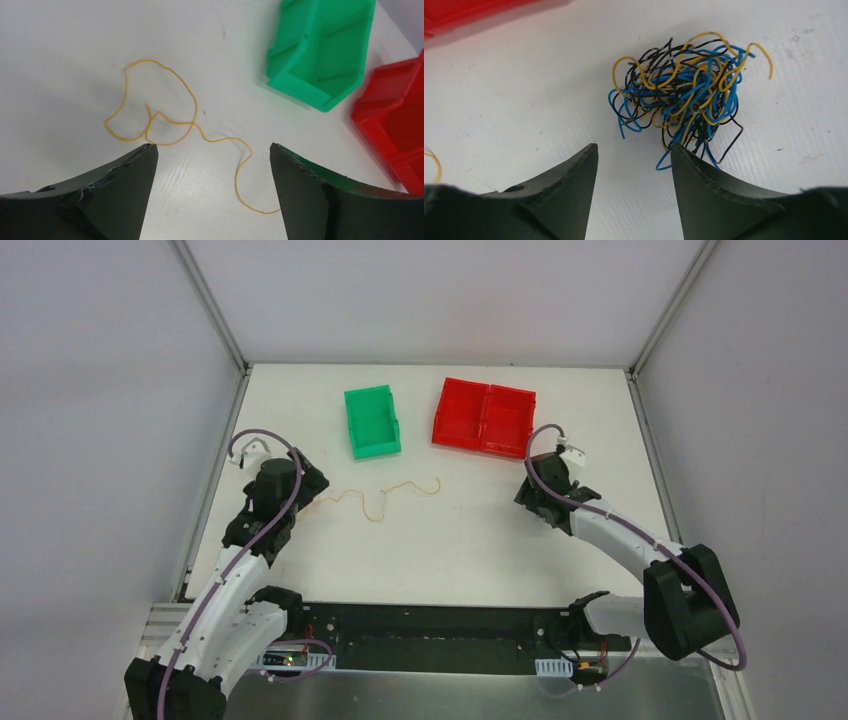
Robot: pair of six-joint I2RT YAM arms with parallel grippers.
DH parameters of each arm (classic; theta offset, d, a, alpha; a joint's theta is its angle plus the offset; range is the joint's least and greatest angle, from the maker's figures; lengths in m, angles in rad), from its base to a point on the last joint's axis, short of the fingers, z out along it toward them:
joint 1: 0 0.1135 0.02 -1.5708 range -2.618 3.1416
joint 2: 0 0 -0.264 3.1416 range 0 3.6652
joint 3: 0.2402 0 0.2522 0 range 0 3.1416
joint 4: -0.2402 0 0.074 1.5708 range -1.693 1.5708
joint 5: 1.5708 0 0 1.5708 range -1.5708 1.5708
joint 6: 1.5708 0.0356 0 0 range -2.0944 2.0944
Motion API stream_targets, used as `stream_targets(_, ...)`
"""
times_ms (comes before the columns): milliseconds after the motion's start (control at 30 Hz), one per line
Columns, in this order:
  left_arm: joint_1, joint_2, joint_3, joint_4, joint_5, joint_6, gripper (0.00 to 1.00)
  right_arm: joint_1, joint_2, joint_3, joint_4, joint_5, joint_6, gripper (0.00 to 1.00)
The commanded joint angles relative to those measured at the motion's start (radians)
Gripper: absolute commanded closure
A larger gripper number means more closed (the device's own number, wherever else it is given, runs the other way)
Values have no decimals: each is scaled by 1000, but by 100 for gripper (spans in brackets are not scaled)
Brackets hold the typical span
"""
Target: Untangle the cables
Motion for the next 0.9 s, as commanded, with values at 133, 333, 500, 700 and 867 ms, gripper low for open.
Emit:
stream_targets(133,-71,130,-25,337,424,159,3,52,51,61,-1,-1,-62,36)
stream_targets(333,-139,290,66,286,407,189,3,74,-3,43,7,20,-68,31)
stream_targets(500,-218,419,182,129,297,209,1,76,-21,38,9,13,-72,26)
stream_targets(700,-295,607,299,5,221,255,3,77,-30,35,9,3,-73,25)
stream_targets(867,-328,778,385,-31,258,279,13,79,-34,33,11,-1,-74,24)
